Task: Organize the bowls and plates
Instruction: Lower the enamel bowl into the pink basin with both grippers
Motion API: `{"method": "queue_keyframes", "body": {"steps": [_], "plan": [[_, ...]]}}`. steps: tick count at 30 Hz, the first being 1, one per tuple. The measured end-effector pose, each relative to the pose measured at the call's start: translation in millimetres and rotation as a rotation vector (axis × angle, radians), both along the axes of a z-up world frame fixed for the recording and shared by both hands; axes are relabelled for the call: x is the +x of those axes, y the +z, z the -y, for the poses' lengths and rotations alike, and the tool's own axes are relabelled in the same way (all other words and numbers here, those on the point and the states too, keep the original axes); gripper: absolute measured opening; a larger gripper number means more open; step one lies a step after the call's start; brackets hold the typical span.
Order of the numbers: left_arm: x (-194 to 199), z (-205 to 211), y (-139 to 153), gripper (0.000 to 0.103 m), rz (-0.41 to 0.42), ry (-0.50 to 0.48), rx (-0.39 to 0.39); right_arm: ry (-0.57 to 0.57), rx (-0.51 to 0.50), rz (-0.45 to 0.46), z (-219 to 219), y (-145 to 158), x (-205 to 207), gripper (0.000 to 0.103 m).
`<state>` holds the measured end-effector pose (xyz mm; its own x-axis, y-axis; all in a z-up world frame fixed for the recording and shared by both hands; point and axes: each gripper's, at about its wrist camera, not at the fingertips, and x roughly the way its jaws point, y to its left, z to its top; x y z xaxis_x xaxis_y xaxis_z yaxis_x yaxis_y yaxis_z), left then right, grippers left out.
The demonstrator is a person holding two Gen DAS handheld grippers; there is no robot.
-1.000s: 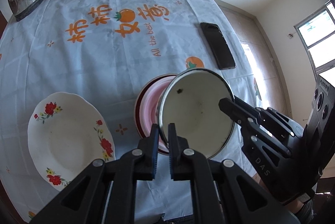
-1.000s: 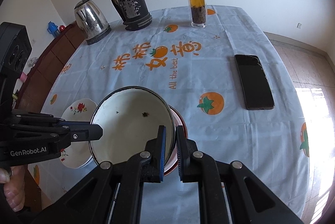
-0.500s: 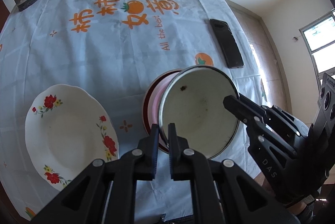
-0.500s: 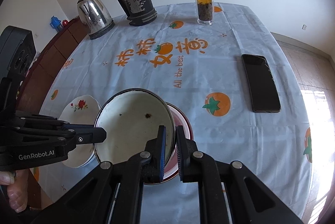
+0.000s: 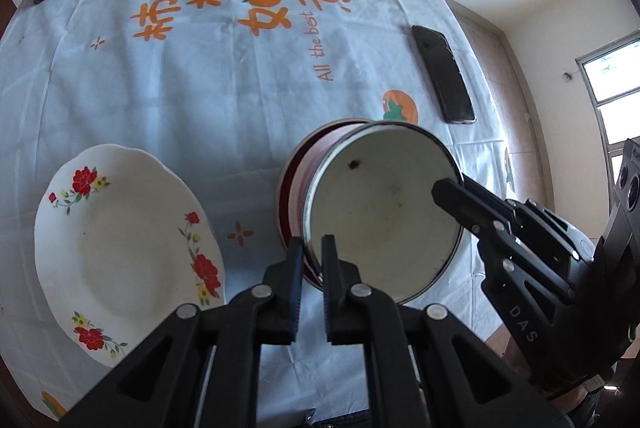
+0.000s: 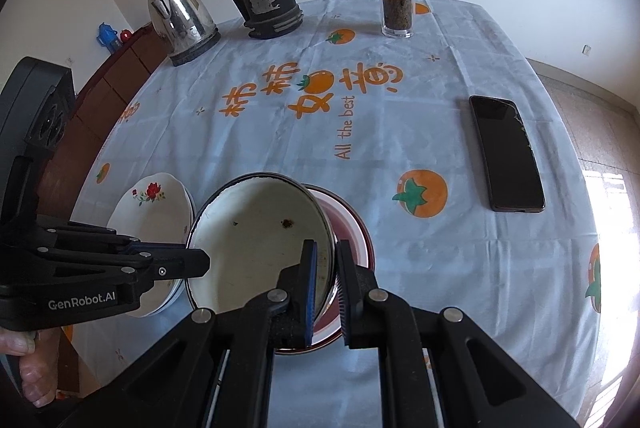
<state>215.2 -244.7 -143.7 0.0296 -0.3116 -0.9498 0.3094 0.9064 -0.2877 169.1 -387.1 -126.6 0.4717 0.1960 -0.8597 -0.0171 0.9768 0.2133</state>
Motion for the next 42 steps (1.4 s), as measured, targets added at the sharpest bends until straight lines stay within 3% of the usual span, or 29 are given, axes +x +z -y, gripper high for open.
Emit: {"method": "queue_keyframes", "body": {"steps": [17, 42], "plan": [[3.0, 7.0, -11.0, 0.005, -0.033, -0.021, 0.006, -0.012, 0.006, -0.047, 6.4, -18.3, 5.7, 0.011], [4.8, 8.1, -11.0, 0.006, -0.011, -0.032, 0.028, -0.014, 0.013, -0.042, 5.3, -24.0, 9.3, 0.011]]}}
